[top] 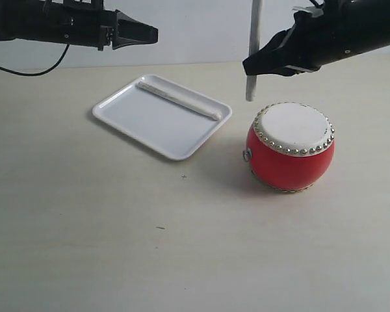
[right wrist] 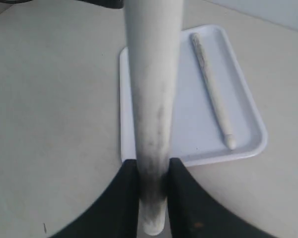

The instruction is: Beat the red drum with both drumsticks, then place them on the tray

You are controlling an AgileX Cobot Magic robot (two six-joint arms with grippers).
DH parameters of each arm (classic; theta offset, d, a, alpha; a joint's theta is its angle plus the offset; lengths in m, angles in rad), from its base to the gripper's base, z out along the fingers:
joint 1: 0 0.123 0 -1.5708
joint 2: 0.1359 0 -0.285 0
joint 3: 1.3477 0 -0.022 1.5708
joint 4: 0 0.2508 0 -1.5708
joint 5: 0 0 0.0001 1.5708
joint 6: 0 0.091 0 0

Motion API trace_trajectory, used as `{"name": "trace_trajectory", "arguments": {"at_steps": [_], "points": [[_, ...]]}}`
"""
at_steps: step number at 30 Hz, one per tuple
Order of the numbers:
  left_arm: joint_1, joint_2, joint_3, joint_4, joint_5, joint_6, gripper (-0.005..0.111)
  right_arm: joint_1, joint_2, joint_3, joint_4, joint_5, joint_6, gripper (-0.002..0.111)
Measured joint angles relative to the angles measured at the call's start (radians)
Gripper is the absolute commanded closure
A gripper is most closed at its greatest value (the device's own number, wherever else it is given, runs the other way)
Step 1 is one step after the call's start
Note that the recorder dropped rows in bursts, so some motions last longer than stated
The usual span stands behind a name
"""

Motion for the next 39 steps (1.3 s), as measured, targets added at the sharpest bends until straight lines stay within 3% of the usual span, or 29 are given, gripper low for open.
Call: {"name": "trace_trajectory", "arguments": {"at_steps": [5, 9, 18, 21, 30, 39], "points": [[-0.009, 0.0, 0.008, -0.061, -0.002, 0.036, 0.106, -0.002, 0.093, -0.066, 0.038, 0.1, -0.022, 0.108], [-0.038, 0.0, 0.01, -0.073, -0.002, 0.072, 0.1, -0.002, 0.183, -0.131, 0.063, 0.173, -0.034, 0.108], [-0.124, 0.0, 0.01, -0.106, -0.002, 0.095, 0.059, -0.004, 0.299, -0.215, 0.092, 0.29, -0.041, 0.108], [-0.134, 0.0, 0.01, -0.11, -0.002, 0.097, 0.051, -0.009, 0.301, -0.217, 0.101, 0.293, -0.044, 0.108], [-0.168, 0.0, 0.01, -0.118, -0.002, 0.118, 0.048, -0.036, 0.301, -0.221, 0.14, 0.315, -0.061, 0.108], [-0.254, 0.0, 0.01, -0.105, -0.002, 0.164, 0.048, -0.037, 0.303, -0.221, 0.159, 0.391, -0.067, 0.108]]}}
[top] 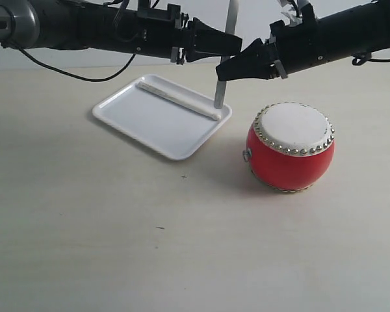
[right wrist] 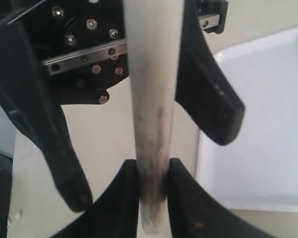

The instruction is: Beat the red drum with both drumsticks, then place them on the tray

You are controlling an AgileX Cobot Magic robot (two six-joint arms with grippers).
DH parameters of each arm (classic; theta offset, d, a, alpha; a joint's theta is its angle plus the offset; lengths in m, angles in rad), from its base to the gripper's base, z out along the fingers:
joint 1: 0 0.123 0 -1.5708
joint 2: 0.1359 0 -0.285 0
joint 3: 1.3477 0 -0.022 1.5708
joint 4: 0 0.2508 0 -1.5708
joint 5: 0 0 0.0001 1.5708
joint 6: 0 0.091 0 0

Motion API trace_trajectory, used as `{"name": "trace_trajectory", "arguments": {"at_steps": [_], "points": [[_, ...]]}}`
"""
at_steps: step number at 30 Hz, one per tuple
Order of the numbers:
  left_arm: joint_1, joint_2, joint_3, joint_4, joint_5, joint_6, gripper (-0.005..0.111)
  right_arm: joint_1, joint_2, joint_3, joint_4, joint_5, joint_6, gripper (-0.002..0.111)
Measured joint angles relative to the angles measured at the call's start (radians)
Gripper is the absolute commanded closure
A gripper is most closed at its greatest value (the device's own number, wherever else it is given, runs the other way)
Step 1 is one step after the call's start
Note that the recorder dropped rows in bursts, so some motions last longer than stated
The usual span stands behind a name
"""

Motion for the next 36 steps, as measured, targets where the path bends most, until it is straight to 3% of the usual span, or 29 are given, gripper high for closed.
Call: {"name": "trace_trajectory", "arguments": {"at_steps": [3, 5, 9, 15, 18, 21, 27, 29, 36], "points": [[-0.004, 0.0, 0.0, 0.0, 0.0, 0.002, 0.053, 0.0, 0.002, 0.0, -0.002, 0.0, -0.001, 0.108], [-0.004, 0.0, 0.0, -0.002, 0.0, 0.004, 0.067, -0.002, 0.002, 0.0, -0.002, 0.0, -0.001, 0.108], [-0.006, 0.0, 0.0, -0.004, -0.004, 0.004, 0.107, -0.002, 0.002, 0.0, 0.0, 0.012, -0.008, 0.108], [-0.006, 0.0, 0.0, -0.004, -0.004, 0.0, 0.107, -0.002, 0.002, 0.0, 0.0, 0.012, -0.017, 0.107], [-0.006, 0.0, 0.0, -0.004, -0.004, 0.0, 0.107, -0.002, 0.002, 0.0, 0.0, 0.012, -0.017, 0.099], [-0.006, 0.0, 0.0, -0.004, -0.004, 0.0, 0.107, -0.002, 0.002, 0.0, 0.0, 0.012, -0.017, 0.084], [-0.002, 0.0, 0.0, -0.004, -0.002, 0.006, 0.107, -0.002, 0.002, 0.0, 0.002, 0.012, -0.016, 0.038], [0.006, 0.0, 0.0, -0.004, -0.002, 0.006, 0.107, -0.002, 0.002, 0.0, 0.004, 0.012, -0.016, 0.031], [0.047, 0.0, 0.0, 0.014, -0.001, 0.006, 0.107, -0.004, 0.002, 0.0, -0.003, 0.012, -0.016, 0.03]]}}
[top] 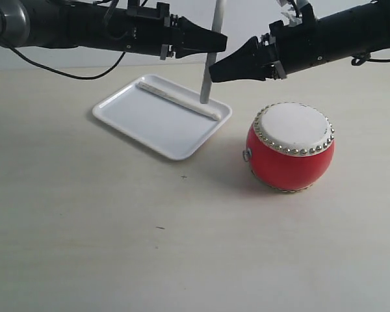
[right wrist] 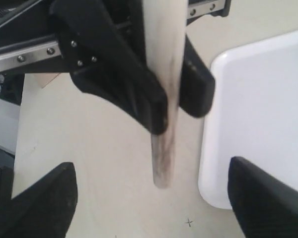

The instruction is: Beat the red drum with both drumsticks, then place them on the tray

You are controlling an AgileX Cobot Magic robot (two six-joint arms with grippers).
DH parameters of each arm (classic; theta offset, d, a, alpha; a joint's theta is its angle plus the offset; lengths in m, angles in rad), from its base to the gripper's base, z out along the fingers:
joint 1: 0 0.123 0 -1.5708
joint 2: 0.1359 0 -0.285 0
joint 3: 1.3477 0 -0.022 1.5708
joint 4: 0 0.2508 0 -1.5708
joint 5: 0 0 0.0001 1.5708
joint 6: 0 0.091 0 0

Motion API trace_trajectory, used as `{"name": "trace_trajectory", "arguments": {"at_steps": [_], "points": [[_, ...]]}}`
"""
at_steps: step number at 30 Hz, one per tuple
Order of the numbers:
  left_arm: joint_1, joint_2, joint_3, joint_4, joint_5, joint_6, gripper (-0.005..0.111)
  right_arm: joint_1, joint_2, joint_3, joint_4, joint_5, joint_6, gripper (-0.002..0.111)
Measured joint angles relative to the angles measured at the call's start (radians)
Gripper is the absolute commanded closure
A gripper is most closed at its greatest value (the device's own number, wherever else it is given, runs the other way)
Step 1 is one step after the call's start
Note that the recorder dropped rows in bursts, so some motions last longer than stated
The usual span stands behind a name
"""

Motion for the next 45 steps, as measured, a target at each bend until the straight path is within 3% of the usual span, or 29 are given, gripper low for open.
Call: {"name": "trace_trajectory", "arguments": {"at_steps": [7, 10, 18, 23, 25, 28, 32, 38, 45], "points": [[0.095, -0.009, 0.0, 0.141, -0.012, -0.057, 0.107, -0.056, -0.046, -0.001, -0.068, 0.0, 0.021, 0.03], [0.123, -0.032, -0.002, 0.284, -0.072, -0.136, 0.107, -0.081, -0.069, -0.001, -0.082, -0.002, 0.047, 0.03], [0.079, -0.049, -0.054, 0.896, -0.321, -0.523, 0.107, -0.086, -0.08, -0.002, -0.103, -0.056, 0.05, 0.03], [0.015, -0.049, -0.101, 1.385, -0.359, -0.76, 0.107, -0.086, -0.08, -0.002, -0.109, -0.15, 0.05, 0.03], [-0.011, -0.049, -0.115, 1.498, -0.358, -0.774, 0.107, -0.086, -0.08, -0.002, -0.109, -0.167, 0.053, 0.03], [-0.057, -0.049, -0.129, 1.663, -0.358, -0.707, 0.107, -0.086, -0.08, -0.002, -0.11, -0.174, 0.057, 0.03], [-0.108, -0.049, -0.13, 1.773, -0.358, -0.45, 0.107, -0.086, -0.08, -0.002, -0.112, -0.176, 0.057, 0.03], [-0.145, -0.043, -0.131, 1.793, -0.358, -0.102, 0.107, -0.086, -0.08, -0.002, -0.132, -0.177, 0.057, 0.03], [-0.151, 0.012, -0.133, 1.759, -0.362, 0.044, 0.107, -0.086, -0.08, -0.002, -0.134, -0.178, 0.057, 0.03]]}}
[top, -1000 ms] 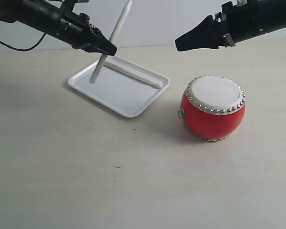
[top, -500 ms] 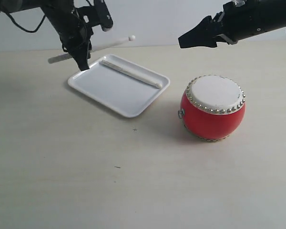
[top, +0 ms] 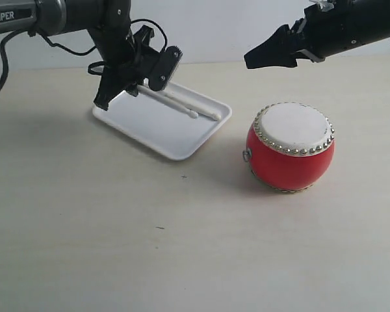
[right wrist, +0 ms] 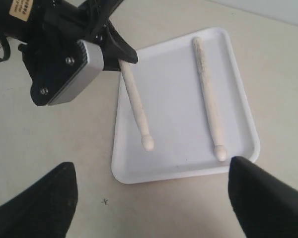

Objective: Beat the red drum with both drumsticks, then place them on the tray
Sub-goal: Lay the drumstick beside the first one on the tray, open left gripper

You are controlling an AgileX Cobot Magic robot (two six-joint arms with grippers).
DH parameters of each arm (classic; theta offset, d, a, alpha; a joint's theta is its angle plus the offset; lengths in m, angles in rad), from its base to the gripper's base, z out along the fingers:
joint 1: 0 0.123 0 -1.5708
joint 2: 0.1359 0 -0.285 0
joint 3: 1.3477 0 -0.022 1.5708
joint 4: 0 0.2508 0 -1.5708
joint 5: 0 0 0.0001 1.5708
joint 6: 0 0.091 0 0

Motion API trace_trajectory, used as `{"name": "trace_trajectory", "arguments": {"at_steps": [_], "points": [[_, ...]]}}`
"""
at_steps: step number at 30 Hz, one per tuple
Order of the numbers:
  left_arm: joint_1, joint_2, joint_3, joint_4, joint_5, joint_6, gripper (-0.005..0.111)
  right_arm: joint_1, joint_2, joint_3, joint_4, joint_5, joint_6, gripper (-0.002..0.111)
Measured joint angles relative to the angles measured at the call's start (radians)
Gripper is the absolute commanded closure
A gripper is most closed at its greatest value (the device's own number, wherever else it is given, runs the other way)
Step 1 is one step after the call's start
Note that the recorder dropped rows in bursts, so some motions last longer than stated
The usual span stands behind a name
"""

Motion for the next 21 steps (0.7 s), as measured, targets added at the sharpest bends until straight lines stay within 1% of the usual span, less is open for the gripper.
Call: {"name": "trace_trajectory", "arguments": {"at_steps": [4, 9, 21], "points": [[0.0, 0.035, 0.0, -0.032, -0.026, 0.052, 0.107, 0.0, 0.0, 0.0, 0.0, 0.0, 0.002, 0.03], [0.0, 0.069, 0.0, -0.048, -0.066, 0.066, 0.107, 0.0, 0.0, 0.0, 0.0, -0.002, 0.004, 0.03], [0.0, 0.103, 0.0, -0.092, -0.072, 0.068, 0.107, 0.0, 0.0, 0.0, 0.0, -0.002, 0.004, 0.03]]}}
